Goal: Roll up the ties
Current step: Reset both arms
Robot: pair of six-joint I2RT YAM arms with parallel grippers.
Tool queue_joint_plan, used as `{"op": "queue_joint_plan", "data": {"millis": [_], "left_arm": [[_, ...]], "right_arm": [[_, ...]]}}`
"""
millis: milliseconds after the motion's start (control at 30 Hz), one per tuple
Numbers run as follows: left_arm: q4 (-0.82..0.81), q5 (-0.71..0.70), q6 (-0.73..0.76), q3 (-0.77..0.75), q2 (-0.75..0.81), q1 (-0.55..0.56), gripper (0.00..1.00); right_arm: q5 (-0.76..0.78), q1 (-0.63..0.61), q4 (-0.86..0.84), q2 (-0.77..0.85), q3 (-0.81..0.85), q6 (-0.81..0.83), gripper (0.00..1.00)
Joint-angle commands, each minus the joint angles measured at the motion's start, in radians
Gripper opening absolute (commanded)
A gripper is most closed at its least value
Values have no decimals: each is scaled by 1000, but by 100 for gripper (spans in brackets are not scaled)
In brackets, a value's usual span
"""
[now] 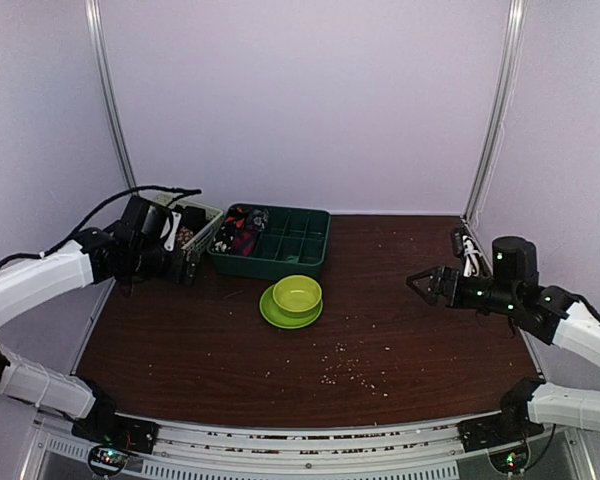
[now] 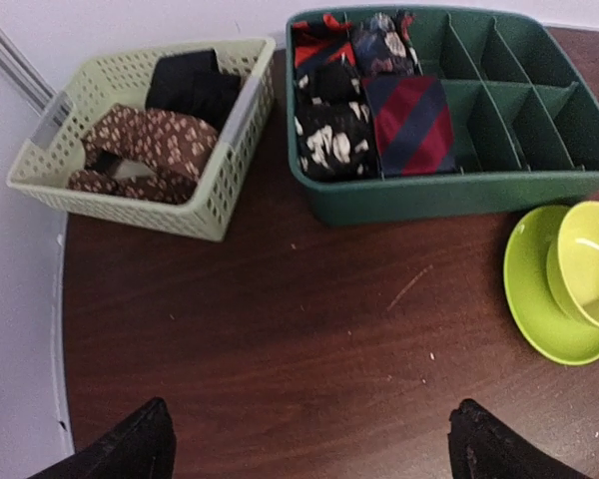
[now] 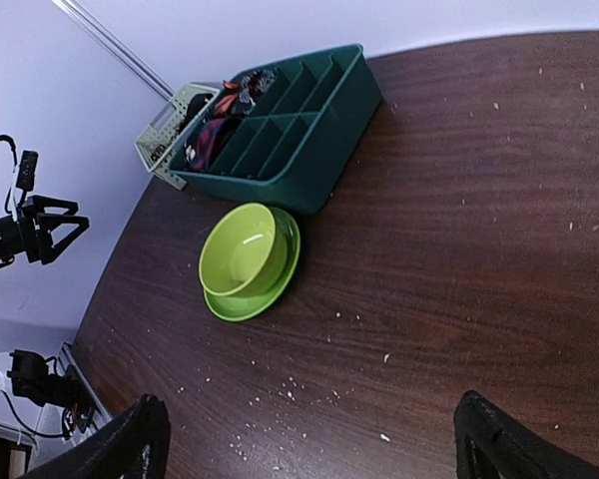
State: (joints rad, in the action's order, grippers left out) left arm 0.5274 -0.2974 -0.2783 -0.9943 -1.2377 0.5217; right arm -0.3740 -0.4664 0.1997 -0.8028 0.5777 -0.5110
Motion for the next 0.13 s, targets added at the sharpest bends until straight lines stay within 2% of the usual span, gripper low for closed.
{"op": "queue_joint_plan", "data": {"millis": [0, 100], "left_arm": [[-146, 20, -150, 118, 38, 29, 98], [-176, 13, -189, 150, 46, 36, 98]], "right_arm": [[-39, 4, -95, -12, -73, -35, 99], [-42, 5, -102, -23, -95, -27, 100]]}}
